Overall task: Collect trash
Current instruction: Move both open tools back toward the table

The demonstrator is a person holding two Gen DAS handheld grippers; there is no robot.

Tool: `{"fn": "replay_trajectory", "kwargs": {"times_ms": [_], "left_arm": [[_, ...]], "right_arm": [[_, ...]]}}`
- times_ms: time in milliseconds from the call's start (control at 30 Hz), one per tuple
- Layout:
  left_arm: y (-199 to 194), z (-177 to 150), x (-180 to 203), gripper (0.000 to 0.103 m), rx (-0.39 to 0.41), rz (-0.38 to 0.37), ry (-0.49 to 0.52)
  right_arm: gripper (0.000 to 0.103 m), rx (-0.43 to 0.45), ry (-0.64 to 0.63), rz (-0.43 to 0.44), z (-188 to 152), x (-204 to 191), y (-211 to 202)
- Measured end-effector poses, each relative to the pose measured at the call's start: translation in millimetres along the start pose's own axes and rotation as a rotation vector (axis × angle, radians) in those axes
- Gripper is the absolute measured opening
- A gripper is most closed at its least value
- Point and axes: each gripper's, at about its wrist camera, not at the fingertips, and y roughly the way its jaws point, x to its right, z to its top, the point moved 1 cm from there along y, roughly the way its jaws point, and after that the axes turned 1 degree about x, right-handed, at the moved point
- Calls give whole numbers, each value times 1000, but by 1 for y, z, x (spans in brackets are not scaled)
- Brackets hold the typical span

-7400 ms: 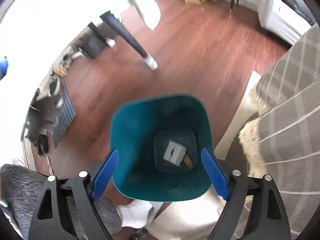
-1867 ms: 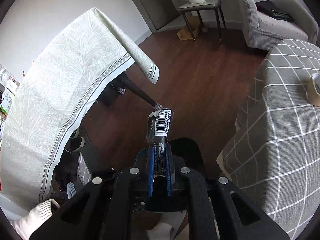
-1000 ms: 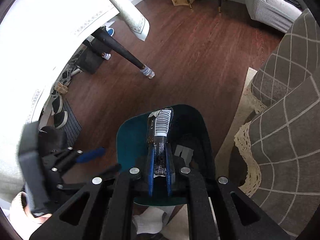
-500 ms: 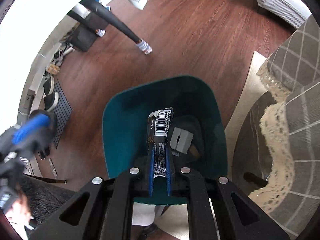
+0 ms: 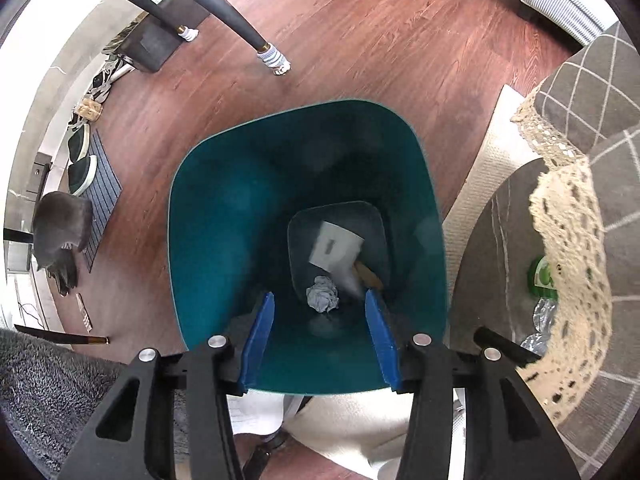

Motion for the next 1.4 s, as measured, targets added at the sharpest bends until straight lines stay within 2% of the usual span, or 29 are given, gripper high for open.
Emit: {"fn": "replay_trajectory", "kwargs": {"times_ms": [367,567,667,867,1133,1400], "left_arm": [[-24,28,22,27,107,10,17],[-29,37,36,27,128,11,27],[-36,41,47,28,152,-6,33],[-40,48,77,32,187,-33,69],[-25,50,121,43,170,-53,134],[4,42,179,48,123,-97,232]], "right_arm": [[48,113,-41,72,-11,-1,-61],[48,288,-83,104,-16,-12,-130],[47,362,-90,82,-21,-7,-163],[46,498,-45,73,-37,24,-217],[46,573,40,50,-61,76,-249],[46,655,112,-101,-90,133,-274]]}}
